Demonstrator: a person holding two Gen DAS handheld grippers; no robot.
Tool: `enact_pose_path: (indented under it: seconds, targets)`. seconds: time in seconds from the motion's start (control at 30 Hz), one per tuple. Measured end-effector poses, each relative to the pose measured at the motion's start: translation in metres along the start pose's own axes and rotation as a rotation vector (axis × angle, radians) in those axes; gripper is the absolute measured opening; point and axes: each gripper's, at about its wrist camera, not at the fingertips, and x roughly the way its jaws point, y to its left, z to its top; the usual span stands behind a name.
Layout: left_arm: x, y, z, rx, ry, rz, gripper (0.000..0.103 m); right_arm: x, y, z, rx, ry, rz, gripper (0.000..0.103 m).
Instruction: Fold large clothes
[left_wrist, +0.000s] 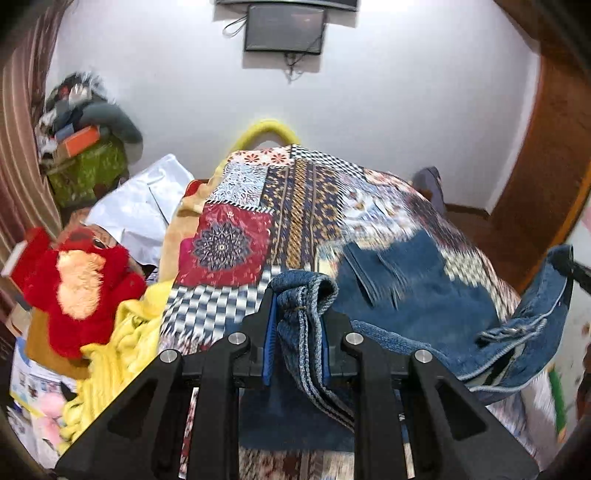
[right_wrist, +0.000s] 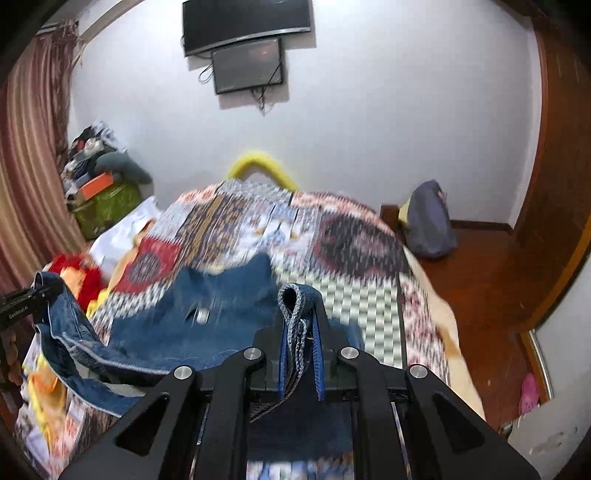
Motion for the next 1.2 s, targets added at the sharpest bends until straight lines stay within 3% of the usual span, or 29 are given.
enact_pose_path:
  seconds: [0.13, 0.23, 0.33, 0.47, 0.57, 0.63, 0.73, 0.8, 0.9, 0.97, 1.1, 1.2]
  targets:
    - [0.051, 0.014, 0.019, -0.038, 0.042, 0.023, 0.019, 0.061, -0.004, 0.028, 0.016, 0.042, -0.04, 0.009]
    - [0.096, 0.015, 0.014, -0.011, 0.112, 0.065, 0.02, 0.111, -0.007, 0.027, 0.014, 0.112, -0.064, 0.009]
    - [0.136, 0.017, -0.002, 0.005, 0.178, 0.098, 0.021, 0.17, -0.008, 0.01, 0.004, 0.212, -0.107, 0.009]
    - [0.175, 0.028, -0.03, -0.026, 0.249, 0.094, 0.027, 0.211, -0.014, -0.019, 0.004, 0.292, -0.139, 0.009]
    - [0.188, 0.035, -0.045, -0.013, 0.254, 0.163, 0.039, 0.234, -0.027, -0.036, 0.03, 0.35, -0.135, 0.009]
    - [0.189, 0.042, -0.048, -0.019, 0.244, 0.177, 0.056, 0.235, -0.035, -0.036, 0.058, 0.349, -0.098, 0.01]
    - [0.188, 0.052, -0.046, -0.056, 0.257, 0.162, 0.058, 0.229, -0.047, -0.029, 0.076, 0.365, -0.072, 0.01]
    - [0.184, 0.054, -0.042, -0.043, 0.247, 0.205, 0.058, 0.22, -0.057, -0.021, 0.094, 0.362, -0.082, 0.01]
    - [0.173, 0.052, -0.037, 0.028, 0.218, 0.319, 0.058, 0.196, -0.074, -0.007, 0.074, 0.302, -0.272, 0.01]
    - [0.161, 0.05, -0.03, 0.087, 0.197, 0.389, 0.058, 0.181, -0.077, -0.005, 0.012, 0.279, -0.267, 0.01]
    - [0.128, 0.047, -0.022, 0.15, 0.15, 0.388, 0.061, 0.152, -0.068, -0.02, -0.08, 0.282, -0.201, 0.01]
    - [0.102, 0.041, -0.025, 0.171, 0.121, 0.327, 0.08, 0.137, -0.049, -0.035, -0.124, 0.297, -0.138, 0.01]
